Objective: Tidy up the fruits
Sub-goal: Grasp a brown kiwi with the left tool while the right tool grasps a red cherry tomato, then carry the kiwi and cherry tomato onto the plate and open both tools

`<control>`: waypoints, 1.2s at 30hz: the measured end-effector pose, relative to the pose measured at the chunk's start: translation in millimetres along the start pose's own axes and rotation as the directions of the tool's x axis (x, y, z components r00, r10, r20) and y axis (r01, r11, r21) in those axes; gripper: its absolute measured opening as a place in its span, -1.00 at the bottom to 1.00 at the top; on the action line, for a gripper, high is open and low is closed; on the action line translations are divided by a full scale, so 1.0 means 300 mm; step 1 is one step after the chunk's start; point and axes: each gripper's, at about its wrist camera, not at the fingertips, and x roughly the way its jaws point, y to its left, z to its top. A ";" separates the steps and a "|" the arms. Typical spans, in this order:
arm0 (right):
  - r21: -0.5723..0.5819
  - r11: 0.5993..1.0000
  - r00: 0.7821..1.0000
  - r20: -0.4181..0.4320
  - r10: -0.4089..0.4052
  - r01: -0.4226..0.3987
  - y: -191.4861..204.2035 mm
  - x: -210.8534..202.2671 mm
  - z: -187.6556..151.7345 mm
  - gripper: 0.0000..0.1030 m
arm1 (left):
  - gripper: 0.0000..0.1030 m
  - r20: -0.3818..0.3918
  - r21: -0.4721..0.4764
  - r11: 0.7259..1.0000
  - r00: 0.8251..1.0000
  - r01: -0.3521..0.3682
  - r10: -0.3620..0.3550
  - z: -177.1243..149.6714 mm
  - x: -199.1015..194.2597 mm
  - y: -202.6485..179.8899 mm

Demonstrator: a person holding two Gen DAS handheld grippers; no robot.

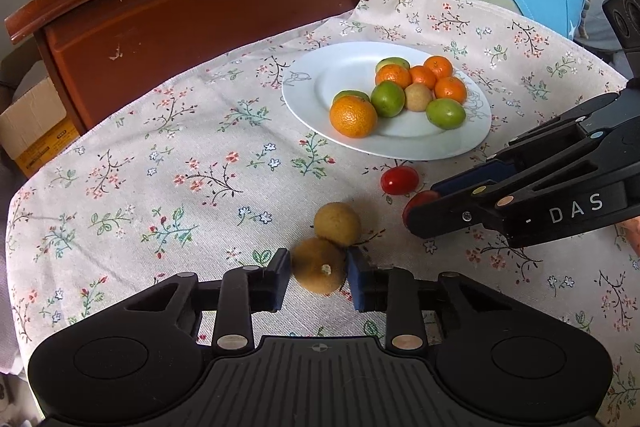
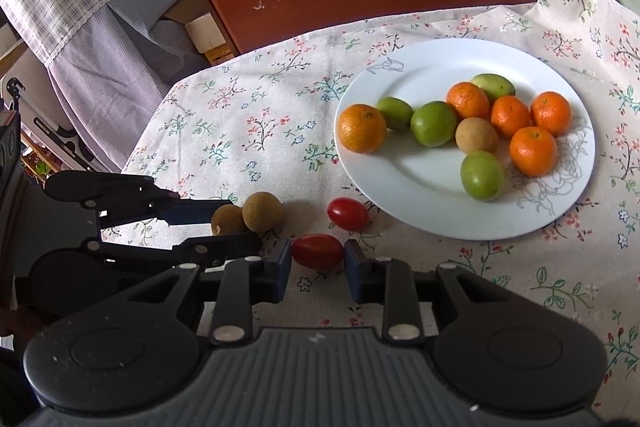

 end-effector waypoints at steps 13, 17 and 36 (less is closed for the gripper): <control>0.006 1.000 1.000 0.011 0.012 -0.012 0.004 -0.012 0.007 -0.44 | -0.52 0.033 -0.014 0.999 0.999 -0.036 0.037 0.020 -0.079 -0.013; 0.016 1.000 0.999 0.030 0.021 -0.021 0.003 -0.030 0.018 -0.44 | -0.52 0.071 -0.041 0.999 0.997 -0.031 0.034 0.043 -0.112 -0.009; 0.079 0.996 0.971 0.239 0.015 -0.034 -0.077 -0.234 0.157 -0.44 | -0.52 0.211 -0.121 0.993 0.977 -0.002 0.028 0.181 -0.180 -0.047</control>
